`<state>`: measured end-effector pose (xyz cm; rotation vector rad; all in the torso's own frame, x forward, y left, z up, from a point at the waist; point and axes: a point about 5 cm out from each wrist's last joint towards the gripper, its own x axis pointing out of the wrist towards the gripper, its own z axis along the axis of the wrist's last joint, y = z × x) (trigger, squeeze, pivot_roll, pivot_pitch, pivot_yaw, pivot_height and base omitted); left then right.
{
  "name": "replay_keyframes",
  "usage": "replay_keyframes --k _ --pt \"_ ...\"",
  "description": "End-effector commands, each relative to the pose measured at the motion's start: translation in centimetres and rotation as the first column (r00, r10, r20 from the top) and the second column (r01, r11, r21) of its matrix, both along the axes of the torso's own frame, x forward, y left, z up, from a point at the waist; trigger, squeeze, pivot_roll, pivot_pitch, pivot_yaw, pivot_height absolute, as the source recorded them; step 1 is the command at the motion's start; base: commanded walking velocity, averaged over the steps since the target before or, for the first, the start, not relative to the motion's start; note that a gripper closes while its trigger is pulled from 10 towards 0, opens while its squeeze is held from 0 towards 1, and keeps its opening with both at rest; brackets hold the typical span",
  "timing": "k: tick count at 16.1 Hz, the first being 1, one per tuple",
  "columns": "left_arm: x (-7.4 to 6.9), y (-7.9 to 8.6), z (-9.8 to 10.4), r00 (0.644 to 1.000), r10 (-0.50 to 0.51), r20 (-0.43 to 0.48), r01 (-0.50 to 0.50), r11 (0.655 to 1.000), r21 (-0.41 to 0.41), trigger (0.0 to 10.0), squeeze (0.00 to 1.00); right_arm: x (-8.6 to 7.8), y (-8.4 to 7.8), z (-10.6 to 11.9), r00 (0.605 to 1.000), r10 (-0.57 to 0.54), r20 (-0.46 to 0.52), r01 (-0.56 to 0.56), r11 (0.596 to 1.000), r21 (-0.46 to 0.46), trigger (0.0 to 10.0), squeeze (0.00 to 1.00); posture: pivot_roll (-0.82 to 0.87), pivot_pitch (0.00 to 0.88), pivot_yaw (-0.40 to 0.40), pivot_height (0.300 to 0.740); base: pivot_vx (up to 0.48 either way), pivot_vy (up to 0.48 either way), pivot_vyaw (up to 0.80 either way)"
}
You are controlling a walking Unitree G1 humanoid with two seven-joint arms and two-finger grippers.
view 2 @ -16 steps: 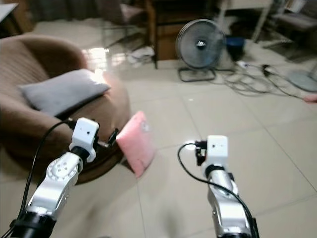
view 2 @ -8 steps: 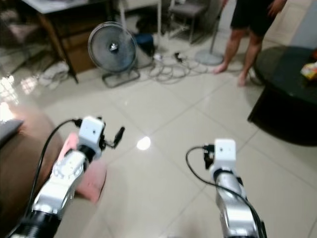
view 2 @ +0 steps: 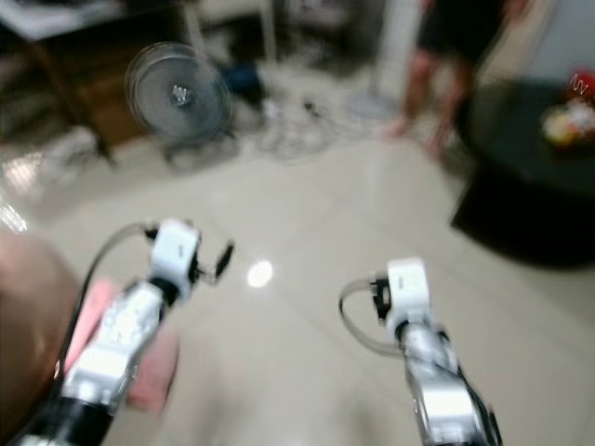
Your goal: Move the pillow to the sofa from floor
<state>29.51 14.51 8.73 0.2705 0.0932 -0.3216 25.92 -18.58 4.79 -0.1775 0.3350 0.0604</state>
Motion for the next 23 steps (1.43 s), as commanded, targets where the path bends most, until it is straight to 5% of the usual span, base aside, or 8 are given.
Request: replay_keyframes --k 1,14,23 --pt "-0.1 1.3 -0.4 0.999 0.043 -0.016 -0.042 0.999 0.021 10.0 0.0 0.2 1.3 -0.3 0.999 0.048 -0.005 -0.048 0.999 0.013 10.0 0.0 -0.03 0.0 0.038 0.74 0.319 0.0 0.8" --pt "-0.2 1.7 -0.5 0.997 0.08 -0.017 -0.08 0.996 0.026 10.0 0.0 0.3 1.6 -0.6 0.995 0.104 0.003 -0.104 0.994 -0.01 10.0 0.0 -0.03 0.0 0.033 0.74 0.326 0.0 0.8" --pt "0.0 0.8 -0.8 0.999 0.031 -0.03 -0.031 0.999 0.008 10.0 0.0 -0.6 0.6 -1.1 1.0 -0.015 -0.001 0.015 0.999 0.05 10.0 0.0 -0.04 0.0 0.042 0.74 0.326 0.0 0.0"
